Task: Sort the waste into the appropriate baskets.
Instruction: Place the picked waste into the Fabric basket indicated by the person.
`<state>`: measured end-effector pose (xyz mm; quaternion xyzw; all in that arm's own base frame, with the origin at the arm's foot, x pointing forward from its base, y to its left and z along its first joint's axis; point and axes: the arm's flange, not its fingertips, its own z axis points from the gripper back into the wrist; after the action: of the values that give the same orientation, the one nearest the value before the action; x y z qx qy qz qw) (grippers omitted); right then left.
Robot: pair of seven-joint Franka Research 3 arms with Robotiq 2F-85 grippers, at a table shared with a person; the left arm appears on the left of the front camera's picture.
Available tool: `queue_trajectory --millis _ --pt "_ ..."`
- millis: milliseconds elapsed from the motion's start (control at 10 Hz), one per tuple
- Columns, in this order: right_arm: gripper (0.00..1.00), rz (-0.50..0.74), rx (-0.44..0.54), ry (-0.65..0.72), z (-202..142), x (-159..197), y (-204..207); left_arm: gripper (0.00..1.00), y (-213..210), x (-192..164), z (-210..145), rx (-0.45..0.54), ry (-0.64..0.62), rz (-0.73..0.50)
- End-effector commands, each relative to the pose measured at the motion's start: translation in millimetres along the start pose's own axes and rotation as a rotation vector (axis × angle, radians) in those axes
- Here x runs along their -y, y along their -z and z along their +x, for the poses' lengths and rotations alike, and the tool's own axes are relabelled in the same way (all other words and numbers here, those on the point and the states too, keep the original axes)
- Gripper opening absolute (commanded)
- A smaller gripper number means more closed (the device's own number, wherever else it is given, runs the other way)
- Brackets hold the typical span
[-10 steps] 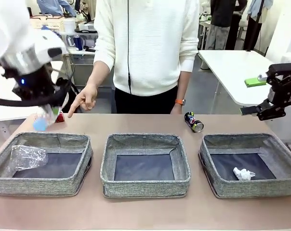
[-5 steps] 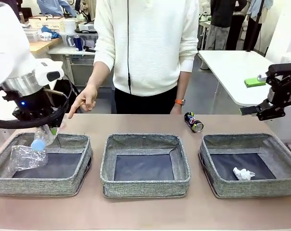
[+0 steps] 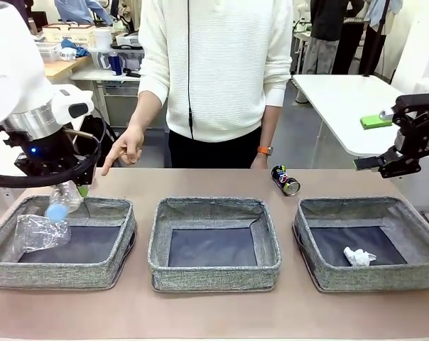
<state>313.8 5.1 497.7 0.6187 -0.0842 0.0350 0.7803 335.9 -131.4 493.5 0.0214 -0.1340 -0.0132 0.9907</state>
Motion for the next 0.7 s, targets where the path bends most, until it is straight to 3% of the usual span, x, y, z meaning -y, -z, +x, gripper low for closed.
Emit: queue_trajectory --millis 0,100,600 --pt "1.0 0.02 0.007 -0.012 1 -2 1 0.84 -3 -2 1 0.004 -0.006 -0.017" --pt "1.0 0.02 0.007 -0.012 1 -2 1 1.0 -2 -2 2 0.006 -0.015 -0.02" --pt "1.0 0.02 0.007 -0.012 1 -2 1 1.0 -13 -2 6 0.003 -0.078 -0.09"
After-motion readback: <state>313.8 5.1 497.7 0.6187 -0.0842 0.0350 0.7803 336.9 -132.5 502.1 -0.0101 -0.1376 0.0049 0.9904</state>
